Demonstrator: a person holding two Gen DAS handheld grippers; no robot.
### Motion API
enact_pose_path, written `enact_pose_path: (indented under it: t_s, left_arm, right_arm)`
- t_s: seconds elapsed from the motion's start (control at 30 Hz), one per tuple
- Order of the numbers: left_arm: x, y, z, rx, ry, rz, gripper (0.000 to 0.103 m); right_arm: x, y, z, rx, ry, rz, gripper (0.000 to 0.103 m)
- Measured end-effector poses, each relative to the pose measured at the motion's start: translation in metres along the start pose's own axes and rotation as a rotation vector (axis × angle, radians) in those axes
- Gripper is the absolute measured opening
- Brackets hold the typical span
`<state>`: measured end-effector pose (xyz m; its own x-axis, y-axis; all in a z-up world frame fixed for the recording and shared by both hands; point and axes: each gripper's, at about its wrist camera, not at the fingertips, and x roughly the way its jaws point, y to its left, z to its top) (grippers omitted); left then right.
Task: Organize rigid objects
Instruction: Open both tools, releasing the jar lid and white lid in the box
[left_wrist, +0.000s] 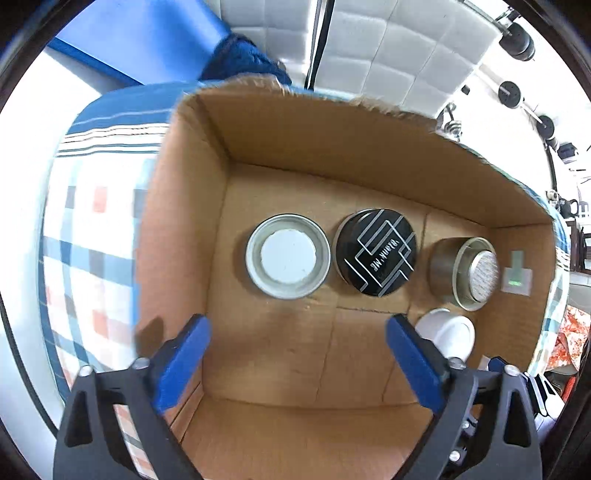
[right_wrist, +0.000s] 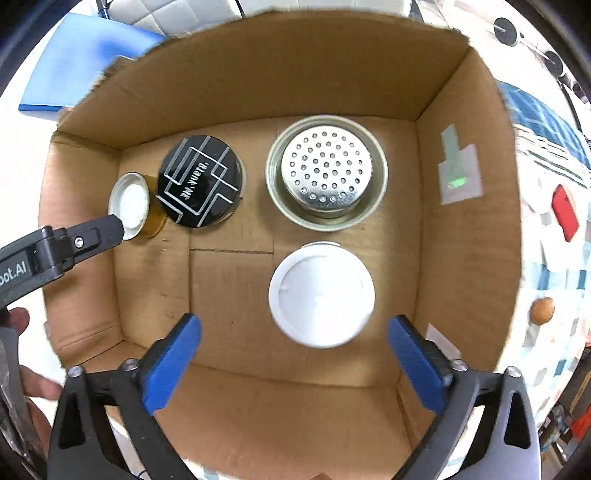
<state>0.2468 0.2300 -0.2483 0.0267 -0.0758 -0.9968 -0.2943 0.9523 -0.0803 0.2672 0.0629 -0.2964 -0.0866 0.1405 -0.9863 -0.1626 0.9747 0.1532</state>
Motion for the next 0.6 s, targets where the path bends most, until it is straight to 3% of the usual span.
enact_pose_path:
  t_s: [0.23,0.6]
  left_arm:
    - [-0.039,-0.001,-0.039,0.021,-0.079,0.015,0.103]
    - [-0.092,-0.010,-0.077,0.053,-0.173,0.035,0.103]
  right_arm:
    - [-0.027,0.011,-0.021,-0.016,-0.050,0.001,0.103]
    - [-0.090,0.003,-0.083,-0.040,-0.133,0.005,0.103]
